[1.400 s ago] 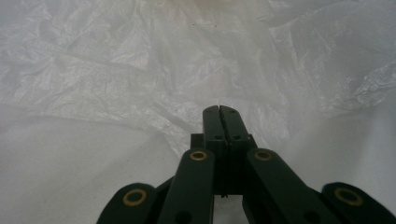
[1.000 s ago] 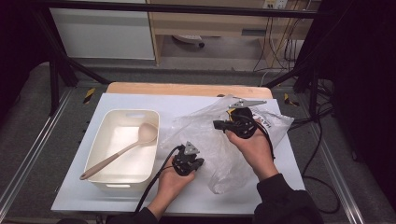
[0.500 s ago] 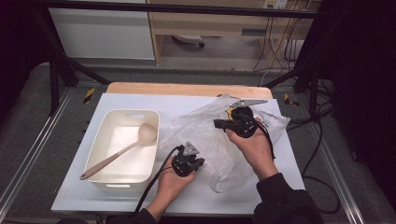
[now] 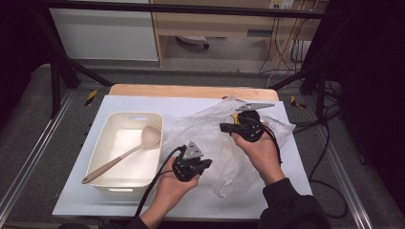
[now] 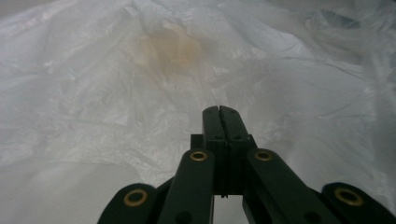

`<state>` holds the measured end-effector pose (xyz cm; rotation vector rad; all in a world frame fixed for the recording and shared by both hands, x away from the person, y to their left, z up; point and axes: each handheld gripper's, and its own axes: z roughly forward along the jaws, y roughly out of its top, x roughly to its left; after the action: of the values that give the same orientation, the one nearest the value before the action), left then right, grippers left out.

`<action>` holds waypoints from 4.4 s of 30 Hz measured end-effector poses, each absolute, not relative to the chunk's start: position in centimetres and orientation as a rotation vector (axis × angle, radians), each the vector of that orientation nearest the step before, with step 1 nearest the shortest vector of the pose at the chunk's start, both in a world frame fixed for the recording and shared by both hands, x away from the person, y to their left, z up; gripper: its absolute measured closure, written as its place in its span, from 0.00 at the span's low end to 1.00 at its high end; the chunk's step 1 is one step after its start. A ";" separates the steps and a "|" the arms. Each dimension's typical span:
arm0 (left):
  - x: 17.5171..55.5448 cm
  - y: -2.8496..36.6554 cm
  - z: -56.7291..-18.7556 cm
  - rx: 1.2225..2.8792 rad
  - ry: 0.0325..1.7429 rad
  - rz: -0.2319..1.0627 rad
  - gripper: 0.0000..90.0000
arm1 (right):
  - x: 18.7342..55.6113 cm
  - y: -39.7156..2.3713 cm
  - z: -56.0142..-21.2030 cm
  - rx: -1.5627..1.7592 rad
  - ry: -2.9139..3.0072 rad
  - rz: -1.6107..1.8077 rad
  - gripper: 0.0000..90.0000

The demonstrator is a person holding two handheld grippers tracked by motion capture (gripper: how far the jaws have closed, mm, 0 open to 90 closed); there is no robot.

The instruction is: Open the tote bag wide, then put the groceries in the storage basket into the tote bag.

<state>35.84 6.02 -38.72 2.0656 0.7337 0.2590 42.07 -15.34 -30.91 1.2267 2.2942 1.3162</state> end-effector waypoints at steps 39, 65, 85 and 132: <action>37.9 13.8 -31.8 1.956 0.834 0.401 0.68 | 42.1 -15.1 -31.8 1.234 2.320 1.328 1.00; 39.2 21.8 -29.6 1.878 0.983 0.502 0.06 | 42.1 -15.5 -32.4 1.248 2.327 1.317 1.00; 38.2 27.3 -30.4 1.862 1.066 0.508 0.09 | 41.8 -15.5 -32.4 1.238 2.340 1.313 1.00; 32.9 33.4 -36.8 2.010 1.178 0.373 0.57 | 41.8 -15.7 -33.4 1.253 2.349 1.306 1.00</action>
<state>32.90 33.37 -36.76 2.0102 1.1776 0.3727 41.76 -15.73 -33.38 1.2533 2.3490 1.3063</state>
